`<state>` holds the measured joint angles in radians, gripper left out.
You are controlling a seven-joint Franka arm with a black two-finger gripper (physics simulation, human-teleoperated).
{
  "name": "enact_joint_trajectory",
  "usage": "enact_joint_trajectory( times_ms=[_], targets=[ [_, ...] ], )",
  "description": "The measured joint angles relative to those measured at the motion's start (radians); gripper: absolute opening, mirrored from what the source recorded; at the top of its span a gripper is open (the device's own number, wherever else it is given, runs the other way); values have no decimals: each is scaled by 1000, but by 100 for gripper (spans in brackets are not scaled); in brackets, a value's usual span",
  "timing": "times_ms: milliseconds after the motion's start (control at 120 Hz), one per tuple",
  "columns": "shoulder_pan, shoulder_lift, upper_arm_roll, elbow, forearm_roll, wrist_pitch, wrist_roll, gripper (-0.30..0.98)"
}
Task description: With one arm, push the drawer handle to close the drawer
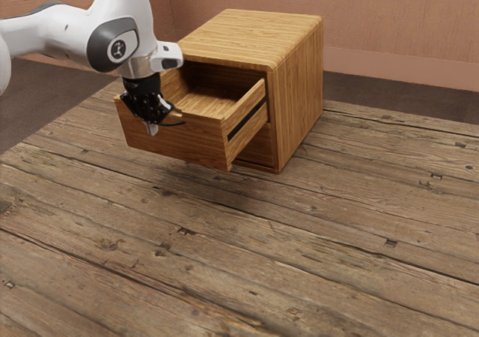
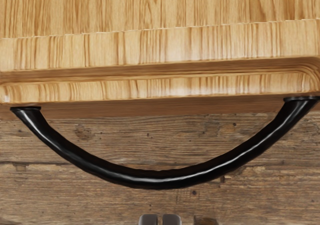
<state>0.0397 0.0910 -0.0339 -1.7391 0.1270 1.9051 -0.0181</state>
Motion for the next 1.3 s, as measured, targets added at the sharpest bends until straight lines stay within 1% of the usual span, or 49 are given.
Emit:
enact_joint_trajectory(
  times_ms=[517, 958, 1183, 1300],
  targets=[
    [0, 94, 3, 119, 1, -38, 36, -10],
    [-15, 255, -1, 343, 3, -120, 51, -10],
    [-14, 303, -1, 430, 5, -163, 56, -10],
    [-14, 356, -2, 513, 5, -196, 61, -10]
  ],
)
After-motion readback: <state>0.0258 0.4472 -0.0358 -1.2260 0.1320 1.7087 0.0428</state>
